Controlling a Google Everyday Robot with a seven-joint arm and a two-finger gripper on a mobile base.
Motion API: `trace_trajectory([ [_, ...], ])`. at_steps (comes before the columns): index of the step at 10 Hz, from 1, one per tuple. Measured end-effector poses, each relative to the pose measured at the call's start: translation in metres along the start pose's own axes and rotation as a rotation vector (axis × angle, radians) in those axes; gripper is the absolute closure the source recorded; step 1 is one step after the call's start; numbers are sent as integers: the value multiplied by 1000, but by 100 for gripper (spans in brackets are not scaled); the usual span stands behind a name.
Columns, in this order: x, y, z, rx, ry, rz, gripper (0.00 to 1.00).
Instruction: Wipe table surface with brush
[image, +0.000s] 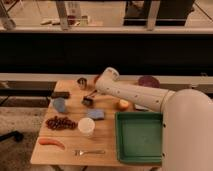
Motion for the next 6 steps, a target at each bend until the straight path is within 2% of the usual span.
trace_trajectory([
  [6,-4,-11,7,14,-4,-15,95],
])
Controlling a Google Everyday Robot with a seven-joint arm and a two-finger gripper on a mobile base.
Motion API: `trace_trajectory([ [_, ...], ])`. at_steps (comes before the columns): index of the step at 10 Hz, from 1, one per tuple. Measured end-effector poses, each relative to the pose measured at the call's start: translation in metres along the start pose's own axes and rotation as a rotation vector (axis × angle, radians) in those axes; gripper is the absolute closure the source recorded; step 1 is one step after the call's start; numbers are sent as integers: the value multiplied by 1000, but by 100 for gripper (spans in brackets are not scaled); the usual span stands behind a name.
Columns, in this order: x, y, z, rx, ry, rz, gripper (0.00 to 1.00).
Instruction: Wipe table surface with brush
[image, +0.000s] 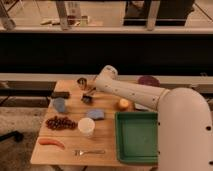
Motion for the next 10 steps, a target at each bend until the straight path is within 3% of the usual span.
trace_trajectory([
  [10,-40,18,-2,-42,-47,-38,95],
])
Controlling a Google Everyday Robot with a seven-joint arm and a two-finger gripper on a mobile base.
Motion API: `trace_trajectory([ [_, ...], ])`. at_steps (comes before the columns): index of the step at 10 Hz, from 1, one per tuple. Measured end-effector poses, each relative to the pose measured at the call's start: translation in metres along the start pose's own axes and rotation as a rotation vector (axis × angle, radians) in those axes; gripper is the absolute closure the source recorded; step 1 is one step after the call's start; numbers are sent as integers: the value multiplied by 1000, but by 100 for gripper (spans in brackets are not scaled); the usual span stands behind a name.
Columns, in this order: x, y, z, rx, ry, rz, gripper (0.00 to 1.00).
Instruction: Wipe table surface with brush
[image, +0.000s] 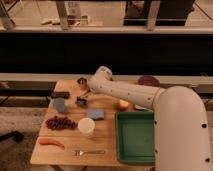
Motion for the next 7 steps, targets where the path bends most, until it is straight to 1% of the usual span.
trace_trajectory([
  [4,-9,19,1,-38,-23,25,95],
  [5,-9,23,4,-54,-41,40,95],
  [6,-8,25,8,-69,-68,62,95],
  [7,-4,25,9,-77,-81,77,95],
])
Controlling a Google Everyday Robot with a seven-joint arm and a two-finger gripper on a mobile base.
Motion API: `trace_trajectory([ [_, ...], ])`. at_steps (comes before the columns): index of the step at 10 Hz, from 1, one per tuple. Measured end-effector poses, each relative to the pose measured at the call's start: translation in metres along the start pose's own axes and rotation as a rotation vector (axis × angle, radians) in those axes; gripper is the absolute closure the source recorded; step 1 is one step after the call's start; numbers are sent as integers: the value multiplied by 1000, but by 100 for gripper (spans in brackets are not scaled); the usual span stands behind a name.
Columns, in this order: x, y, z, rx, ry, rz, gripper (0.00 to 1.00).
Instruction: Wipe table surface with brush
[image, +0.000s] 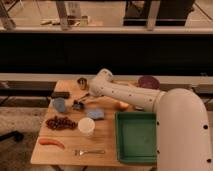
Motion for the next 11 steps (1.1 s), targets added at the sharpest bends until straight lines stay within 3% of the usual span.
trace_trajectory([
  [4,1,-1,7,-39,-64,49,95],
  [5,0,0,8,-67,-88,63,95],
  [11,-5,10,1,-103,-134,76,95],
])
